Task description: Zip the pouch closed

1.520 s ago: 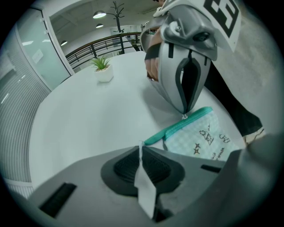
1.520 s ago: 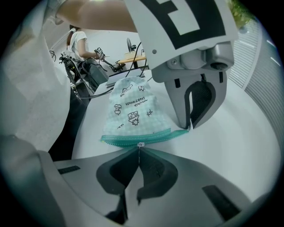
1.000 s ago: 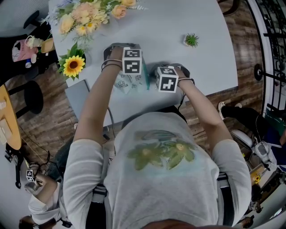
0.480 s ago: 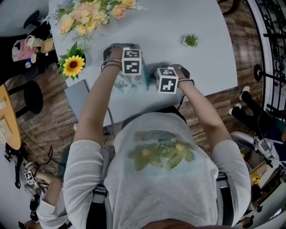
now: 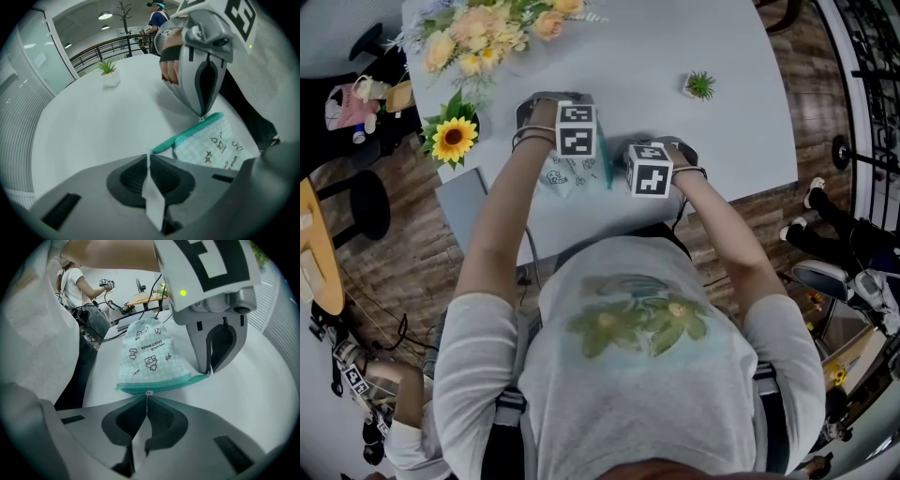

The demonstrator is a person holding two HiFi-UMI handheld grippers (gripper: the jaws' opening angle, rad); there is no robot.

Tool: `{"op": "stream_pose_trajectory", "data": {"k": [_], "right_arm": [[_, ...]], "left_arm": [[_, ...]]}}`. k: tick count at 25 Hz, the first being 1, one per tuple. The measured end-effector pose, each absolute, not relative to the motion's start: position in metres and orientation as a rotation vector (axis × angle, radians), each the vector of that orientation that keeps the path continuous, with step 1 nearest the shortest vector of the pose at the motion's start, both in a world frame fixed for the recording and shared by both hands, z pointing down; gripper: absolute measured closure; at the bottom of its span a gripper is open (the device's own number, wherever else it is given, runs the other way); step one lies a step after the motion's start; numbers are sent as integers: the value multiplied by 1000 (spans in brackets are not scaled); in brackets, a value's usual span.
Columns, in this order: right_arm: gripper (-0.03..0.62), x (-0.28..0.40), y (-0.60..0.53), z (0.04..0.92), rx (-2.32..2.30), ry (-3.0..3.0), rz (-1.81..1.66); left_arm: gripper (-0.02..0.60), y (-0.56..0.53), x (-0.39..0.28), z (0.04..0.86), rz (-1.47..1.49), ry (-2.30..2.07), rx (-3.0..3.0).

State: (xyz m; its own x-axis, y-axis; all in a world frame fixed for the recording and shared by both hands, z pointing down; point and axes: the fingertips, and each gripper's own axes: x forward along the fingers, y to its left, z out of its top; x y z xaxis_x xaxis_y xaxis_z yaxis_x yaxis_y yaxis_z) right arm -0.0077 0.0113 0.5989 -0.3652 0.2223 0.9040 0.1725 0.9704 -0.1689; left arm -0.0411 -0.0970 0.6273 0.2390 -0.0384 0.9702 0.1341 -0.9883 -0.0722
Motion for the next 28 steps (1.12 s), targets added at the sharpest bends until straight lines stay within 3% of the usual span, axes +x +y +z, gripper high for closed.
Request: {"op": "stream_pose_trajectory", "data": {"k": [28], "right_arm": [[576,1,51,610,-406,-1873,101]], "left_arm": [[557,-97,-41,629,-1865,-95,-2357]]}}
